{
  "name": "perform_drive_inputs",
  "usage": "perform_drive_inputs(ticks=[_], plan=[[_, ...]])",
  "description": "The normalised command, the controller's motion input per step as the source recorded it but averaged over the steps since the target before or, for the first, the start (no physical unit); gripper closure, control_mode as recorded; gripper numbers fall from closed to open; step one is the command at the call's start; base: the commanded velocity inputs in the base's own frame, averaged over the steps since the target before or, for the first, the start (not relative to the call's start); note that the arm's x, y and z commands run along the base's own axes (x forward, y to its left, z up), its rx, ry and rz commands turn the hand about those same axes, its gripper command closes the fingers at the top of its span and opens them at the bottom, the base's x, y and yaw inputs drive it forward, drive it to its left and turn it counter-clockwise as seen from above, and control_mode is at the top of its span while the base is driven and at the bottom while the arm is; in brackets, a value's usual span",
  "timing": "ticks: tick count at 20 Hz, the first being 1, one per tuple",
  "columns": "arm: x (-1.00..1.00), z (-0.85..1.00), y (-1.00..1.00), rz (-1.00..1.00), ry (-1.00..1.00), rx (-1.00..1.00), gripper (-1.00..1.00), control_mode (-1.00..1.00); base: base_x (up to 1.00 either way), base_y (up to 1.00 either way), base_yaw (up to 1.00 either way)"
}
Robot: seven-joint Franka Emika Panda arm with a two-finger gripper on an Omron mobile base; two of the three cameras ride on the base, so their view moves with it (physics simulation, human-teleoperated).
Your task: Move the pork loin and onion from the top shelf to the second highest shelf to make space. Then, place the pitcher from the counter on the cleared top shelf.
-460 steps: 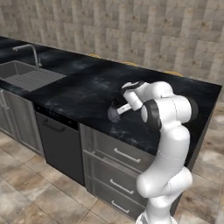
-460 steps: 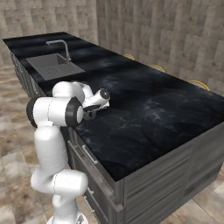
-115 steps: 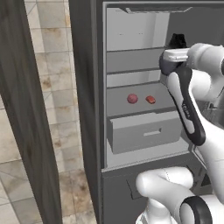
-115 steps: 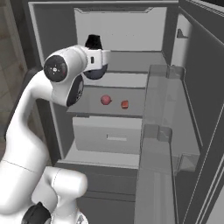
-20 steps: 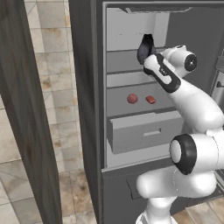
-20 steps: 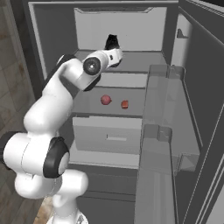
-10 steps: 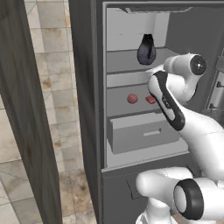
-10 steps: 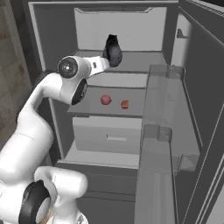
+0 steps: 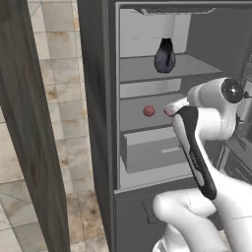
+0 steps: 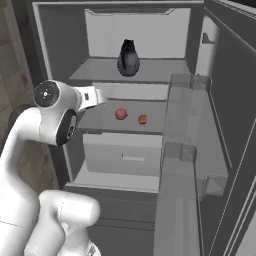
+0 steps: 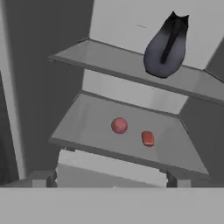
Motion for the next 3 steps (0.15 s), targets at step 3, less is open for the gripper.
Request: perform_drive_inputs(ticks=[3], plan=[[-0.95,-0.62,0.01,-0.06,0.08,0.00,-1.00,-1.00,0.00,0.00,0.00]])
